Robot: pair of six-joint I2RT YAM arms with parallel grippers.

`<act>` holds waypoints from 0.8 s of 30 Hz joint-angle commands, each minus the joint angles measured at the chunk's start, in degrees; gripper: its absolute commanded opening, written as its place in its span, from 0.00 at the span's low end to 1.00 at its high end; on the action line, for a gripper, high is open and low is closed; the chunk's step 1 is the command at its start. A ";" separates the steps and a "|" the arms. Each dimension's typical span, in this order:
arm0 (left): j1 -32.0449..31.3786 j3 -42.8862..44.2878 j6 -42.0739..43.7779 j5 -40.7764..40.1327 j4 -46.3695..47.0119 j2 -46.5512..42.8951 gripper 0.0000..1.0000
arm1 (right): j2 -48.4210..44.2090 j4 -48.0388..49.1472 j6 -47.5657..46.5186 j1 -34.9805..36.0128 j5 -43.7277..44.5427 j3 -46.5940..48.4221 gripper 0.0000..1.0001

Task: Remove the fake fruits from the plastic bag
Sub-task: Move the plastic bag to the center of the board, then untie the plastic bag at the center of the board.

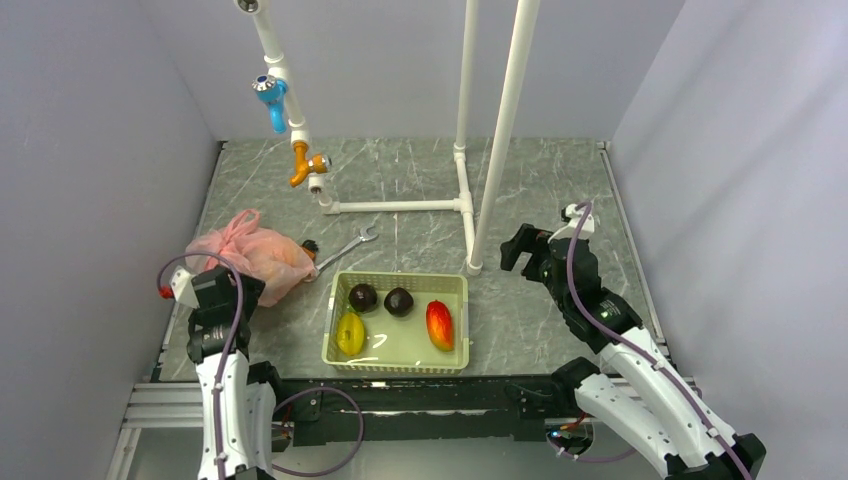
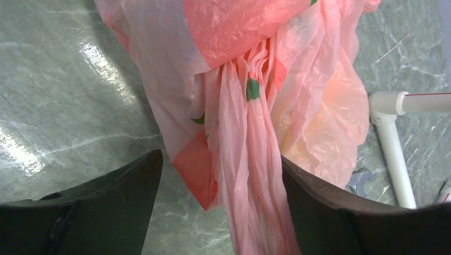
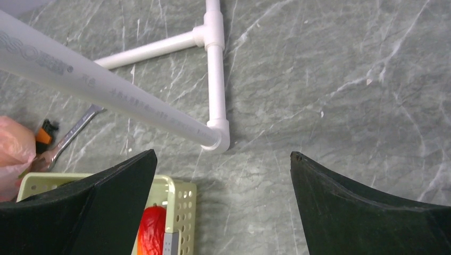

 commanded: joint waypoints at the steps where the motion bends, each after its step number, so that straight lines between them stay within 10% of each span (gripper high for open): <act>1: -0.08 4.22 6.04 -0.41 -1.51 -3.17 0.82 | 0.31 -3.57 1.60 0.23 -4.32 1.80 1.00; 13: -0.08 10.99 24.47 3.69 2.90 -10.00 0.86 | 1.67 -6.15 0.52 0.29 -20.75 1.97 1.00; 24: -0.04 24.44 37.48 1.50 7.52 13.40 0.86 | -4.10 -0.44 1.42 7.18 -33.08 -0.97 1.00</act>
